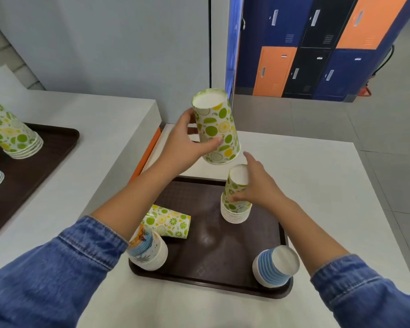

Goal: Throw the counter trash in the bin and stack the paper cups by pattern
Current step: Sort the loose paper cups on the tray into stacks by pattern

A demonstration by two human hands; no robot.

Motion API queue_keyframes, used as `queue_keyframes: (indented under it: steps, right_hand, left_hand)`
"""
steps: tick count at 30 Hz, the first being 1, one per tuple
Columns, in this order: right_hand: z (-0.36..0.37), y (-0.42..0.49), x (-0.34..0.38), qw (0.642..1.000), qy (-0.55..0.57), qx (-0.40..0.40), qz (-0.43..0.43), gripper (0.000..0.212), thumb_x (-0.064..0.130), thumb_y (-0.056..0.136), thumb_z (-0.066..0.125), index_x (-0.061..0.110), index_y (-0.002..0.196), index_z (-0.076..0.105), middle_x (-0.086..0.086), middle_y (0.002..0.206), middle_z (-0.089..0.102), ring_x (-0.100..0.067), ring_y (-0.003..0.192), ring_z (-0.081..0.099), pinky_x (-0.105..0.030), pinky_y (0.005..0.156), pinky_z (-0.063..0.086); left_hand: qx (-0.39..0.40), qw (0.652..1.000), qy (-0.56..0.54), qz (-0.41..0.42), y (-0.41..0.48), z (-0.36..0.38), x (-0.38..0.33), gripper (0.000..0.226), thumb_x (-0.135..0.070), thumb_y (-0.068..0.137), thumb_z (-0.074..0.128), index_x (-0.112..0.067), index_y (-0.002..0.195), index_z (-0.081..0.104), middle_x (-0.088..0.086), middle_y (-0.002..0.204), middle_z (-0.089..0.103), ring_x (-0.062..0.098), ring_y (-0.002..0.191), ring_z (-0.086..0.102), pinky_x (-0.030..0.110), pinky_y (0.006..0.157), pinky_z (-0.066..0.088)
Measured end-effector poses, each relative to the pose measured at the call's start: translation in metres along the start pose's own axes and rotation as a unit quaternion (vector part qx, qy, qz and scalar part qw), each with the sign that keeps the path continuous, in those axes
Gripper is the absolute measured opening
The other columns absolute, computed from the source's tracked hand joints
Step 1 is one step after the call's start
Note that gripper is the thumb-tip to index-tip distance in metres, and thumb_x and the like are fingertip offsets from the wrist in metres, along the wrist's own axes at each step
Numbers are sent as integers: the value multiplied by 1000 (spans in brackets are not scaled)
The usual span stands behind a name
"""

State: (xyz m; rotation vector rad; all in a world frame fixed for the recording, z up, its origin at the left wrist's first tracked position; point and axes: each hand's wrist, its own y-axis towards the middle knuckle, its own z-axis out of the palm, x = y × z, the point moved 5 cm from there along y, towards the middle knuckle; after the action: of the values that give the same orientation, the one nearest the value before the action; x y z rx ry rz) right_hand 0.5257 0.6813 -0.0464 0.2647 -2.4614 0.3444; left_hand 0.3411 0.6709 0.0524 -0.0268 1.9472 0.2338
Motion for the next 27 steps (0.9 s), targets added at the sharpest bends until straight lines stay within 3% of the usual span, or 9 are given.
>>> queue_keyframes:
  steps: [3, 7, 13, 15, 19, 21, 23, 25, 27]
  right_hand:
    - [-5, -5, -20, 996, 81, 0, 24, 144, 34, 50, 92, 23, 150, -10, -9, 149, 30, -25, 134, 39, -42, 103, 42]
    - [-12, -12, -48, 992, 107, 17, 68, 145, 35, 53, 91, 18, 149, -16, -12, 154, 25, -23, 139, 33, -43, 108, 39]
    - [-16, -21, -53, 988, 142, 25, 59, 137, 29, 60, 89, 20, 150, -14, -9, 156, 22, -22, 141, 30, -42, 110, 36]
    - [-15, -22, -52, 989, 135, 22, 53, 135, 29, 61, 89, 19, 150, -13, -9, 156, 22, -22, 141, 31, -43, 109, 37]
    - [-9, -23, -60, 990, 125, 35, 60, 135, 33, 60, 88, 18, 150, -12, -9, 157, 21, -22, 141, 31, -43, 110, 36]
    - [-7, -25, -64, 991, 116, 41, 61, 135, 36, 60, 88, 18, 150, -11, -10, 156, 21, -22, 141, 31, -44, 110, 36]
    - [-4, -26, -68, 991, 113, 43, 59, 133, 38, 60, 87, 18, 151, -9, -10, 157, 21, -23, 140, 31, -45, 110, 36]
    - [-1, -25, -72, 991, 111, 47, 59, 131, 40, 61, 86, 18, 151, -7, -9, 157, 21, -23, 141, 30, -45, 112, 34]
    - [5, -23, -79, 992, 96, 56, 58, 125, 41, 64, 84, 17, 152, -1, -8, 157, 20, -22, 143, 27, -43, 113, 31]
  left_hand:
    - [39, 999, 1, -4, -7, 26, 4, 82, -27, 71, 82, -19, 139, 37, -5, 128, 52, 13, 114, 55, 38, 89, 55]
    - [80, 995, 62, 4, -14, 56, 9, 78, -29, 70, 82, -20, 135, 39, -12, 117, 49, 6, 100, 54, 19, 76, 49]
    - [177, 969, 165, -59, -30, 92, 58, 75, -22, 65, 84, -13, 127, 41, 2, 122, 57, 18, 109, 57, 33, 86, 51]
    - [174, 968, 167, -73, -38, 98, 72, 77, -24, 64, 85, -13, 127, 41, 2, 125, 57, 18, 113, 57, 30, 87, 50]
    - [175, 966, 164, -95, -45, 96, 89, 98, -32, 62, 87, -18, 140, 30, 1, 138, 47, 19, 125, 49, 29, 96, 45]
    - [228, 915, 320, -95, -50, 88, 102, 113, -41, 58, 86, -18, 147, 20, 6, 146, 37, 25, 133, 40, 42, 106, 39]
    - [294, 774, 552, -98, -60, 76, 120, 110, -41, 62, 84, -15, 147, 20, 10, 146, 32, 31, 135, 33, 50, 110, 30]
    - [339, 653, 666, -125, -73, 65, 139, 95, -34, 69, 80, -13, 145, 26, 14, 145, 32, 35, 135, 30, 56, 112, 22]
    - [344, 605, 704, -145, -81, 58, 156, 83, -27, 75, 75, -14, 143, 30, 15, 144, 34, 36, 134, 31, 57, 112, 19]
